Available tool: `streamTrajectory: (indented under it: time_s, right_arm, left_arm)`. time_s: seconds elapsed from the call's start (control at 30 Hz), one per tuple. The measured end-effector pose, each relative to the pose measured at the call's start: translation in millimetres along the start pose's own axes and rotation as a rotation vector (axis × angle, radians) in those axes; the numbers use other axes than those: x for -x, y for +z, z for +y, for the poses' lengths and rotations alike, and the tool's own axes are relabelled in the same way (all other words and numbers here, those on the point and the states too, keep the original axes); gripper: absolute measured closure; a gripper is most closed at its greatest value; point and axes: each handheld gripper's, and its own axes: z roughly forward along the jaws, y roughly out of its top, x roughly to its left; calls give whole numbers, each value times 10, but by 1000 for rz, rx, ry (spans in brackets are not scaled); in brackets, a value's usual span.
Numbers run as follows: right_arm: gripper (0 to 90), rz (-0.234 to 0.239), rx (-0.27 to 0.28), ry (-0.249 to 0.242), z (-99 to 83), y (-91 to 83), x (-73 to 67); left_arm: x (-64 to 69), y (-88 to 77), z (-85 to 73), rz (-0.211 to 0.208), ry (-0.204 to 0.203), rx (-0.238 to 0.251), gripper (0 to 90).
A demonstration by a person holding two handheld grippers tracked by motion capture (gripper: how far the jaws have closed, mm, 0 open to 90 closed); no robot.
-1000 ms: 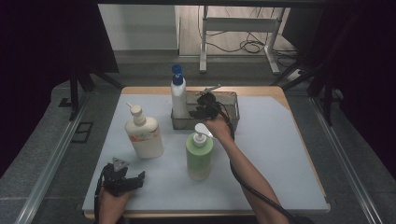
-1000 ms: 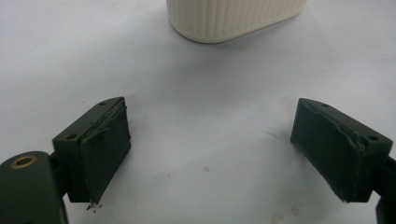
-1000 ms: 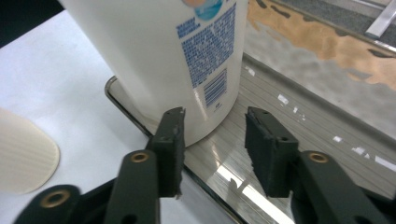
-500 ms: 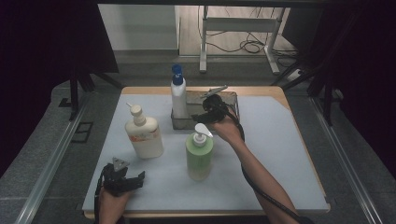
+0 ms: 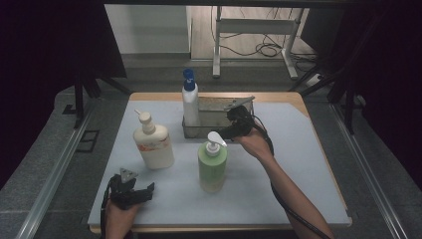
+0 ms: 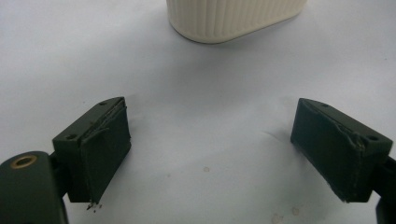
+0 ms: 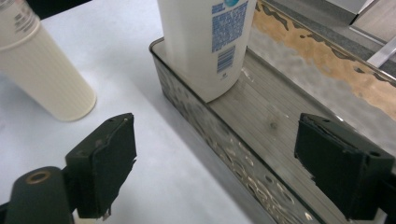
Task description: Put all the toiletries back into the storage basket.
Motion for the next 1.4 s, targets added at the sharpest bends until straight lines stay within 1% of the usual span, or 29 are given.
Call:
streamTrajectory:
  time_s: [0.17, 0.3, 0.6, 0.7, 0.8, 0.9, 1.0, 1.13, 1.4]
  right_arm:
    - [88, 5, -8, -34, -72, -81, -40]
    - [62, 6, -12, -50, -149, -142, -56]
    - [29, 20, -7, -59, -364, -291, -50]
    - [25, 22, 6, -65, -432, -346, -56]
    - [16, 29, 21, -62, -516, -401, -60]
    - [15, 38, 30, -50, -612, -444, -60]
    - [11, 47, 23, -54, -712, -474, -69]
    - [0, 55, 14, -61, -810, -503, -107]
    - [0, 88, 24, -88, -963, -565, -221]
  left_arm:
    - [0, -1, 0, 0, 0, -1, 116]
    - [1, -1, 0, 1, 0, -1, 116]
    - [1, -2, -1, 1, 1, -1, 116]
    - [2, -2, -1, 1, 0, 0, 116]
    - [2, -2, -2, 1, 0, 0, 116]
    - [2, -2, -2, 2, 0, 0, 116]
    - [2, -2, -2, 1, 0, -1, 116]
    - [2, -2, -2, 2, 0, -1, 116]
    - [2, -3, -2, 2, 1, -1, 116]
